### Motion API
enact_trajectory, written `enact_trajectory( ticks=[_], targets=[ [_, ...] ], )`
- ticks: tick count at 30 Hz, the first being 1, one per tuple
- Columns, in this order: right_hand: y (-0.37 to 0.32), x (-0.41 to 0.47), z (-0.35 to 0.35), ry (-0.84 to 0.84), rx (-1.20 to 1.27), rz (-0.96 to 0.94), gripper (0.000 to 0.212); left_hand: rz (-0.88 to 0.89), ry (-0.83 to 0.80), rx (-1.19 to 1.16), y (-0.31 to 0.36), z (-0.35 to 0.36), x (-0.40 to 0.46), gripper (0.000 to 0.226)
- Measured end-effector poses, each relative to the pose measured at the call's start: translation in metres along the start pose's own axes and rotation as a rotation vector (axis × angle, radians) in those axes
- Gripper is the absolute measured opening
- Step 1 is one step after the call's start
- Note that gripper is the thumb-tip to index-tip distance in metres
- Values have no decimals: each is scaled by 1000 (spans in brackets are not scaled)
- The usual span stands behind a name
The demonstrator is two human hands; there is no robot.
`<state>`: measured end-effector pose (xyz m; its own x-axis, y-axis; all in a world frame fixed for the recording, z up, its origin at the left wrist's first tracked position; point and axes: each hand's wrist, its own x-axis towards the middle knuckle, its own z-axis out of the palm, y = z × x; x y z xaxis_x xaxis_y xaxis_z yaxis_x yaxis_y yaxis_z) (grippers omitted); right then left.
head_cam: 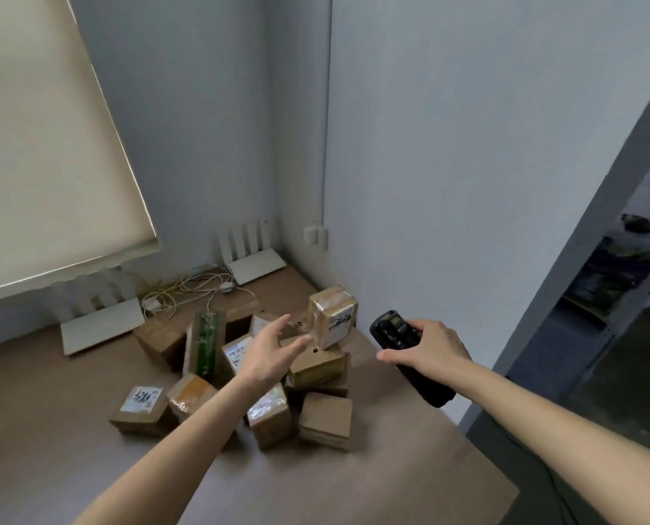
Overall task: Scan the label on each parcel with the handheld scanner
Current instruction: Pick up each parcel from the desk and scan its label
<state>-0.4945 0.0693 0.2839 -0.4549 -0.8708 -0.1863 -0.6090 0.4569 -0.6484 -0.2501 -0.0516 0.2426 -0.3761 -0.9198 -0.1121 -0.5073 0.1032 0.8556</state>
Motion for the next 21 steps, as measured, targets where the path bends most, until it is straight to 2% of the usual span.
enact_trajectory(
  ticks=[8, 14, 16, 19, 21],
  targets=[
    [29, 107, 36, -55, 109, 1, 74, -100, -31, 19, -38, 48, 84, 83],
    [49, 187, 64, -158, 218, -53, 63, -217, -11, 18, -58, 84, 137, 105],
    [56, 206, 72, -195, 245, -63, 71, -242, -13, 8, -62, 94, 153, 111],
    [65, 227, 81, -256, 278, -77, 79, -240, -22, -20, -68, 105, 170, 108],
    [67, 235, 83, -281, 311, -88, 74, -234, 0, -39, -70, 109, 176, 104]
  ],
)
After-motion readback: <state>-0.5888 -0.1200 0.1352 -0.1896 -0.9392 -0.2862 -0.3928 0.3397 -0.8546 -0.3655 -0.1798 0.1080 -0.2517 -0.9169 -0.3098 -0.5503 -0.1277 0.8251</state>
